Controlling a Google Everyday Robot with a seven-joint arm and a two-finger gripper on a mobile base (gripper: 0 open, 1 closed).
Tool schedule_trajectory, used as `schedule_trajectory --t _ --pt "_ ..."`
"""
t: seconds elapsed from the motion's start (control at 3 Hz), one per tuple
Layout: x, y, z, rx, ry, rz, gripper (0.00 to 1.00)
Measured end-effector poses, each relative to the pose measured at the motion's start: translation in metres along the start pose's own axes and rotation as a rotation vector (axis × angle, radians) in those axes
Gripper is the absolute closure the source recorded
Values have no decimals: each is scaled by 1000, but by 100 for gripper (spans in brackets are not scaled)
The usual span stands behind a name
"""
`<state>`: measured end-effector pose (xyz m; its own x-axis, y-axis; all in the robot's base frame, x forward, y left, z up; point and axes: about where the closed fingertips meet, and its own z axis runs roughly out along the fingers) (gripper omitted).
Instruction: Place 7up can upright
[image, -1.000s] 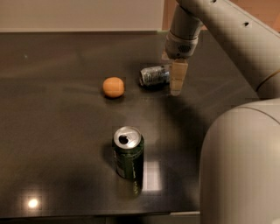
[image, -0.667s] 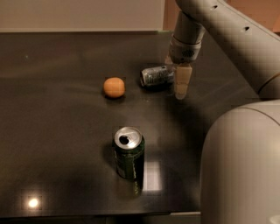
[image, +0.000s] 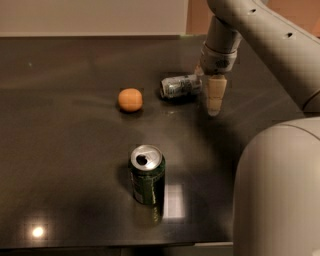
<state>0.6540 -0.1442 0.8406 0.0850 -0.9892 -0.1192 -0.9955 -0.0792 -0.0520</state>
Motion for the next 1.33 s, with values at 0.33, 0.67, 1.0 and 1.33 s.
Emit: schedule_trajectory --t 0.33,0.67,1.0,1.33 --pt "2 0 -6 7 -9 -6 0" --pt "2 -1 -14 20 -18 -10 0" --pt "6 -6 -33 50 -38 -2 0" --pt "6 -5 -77 130 -82 -5 0"
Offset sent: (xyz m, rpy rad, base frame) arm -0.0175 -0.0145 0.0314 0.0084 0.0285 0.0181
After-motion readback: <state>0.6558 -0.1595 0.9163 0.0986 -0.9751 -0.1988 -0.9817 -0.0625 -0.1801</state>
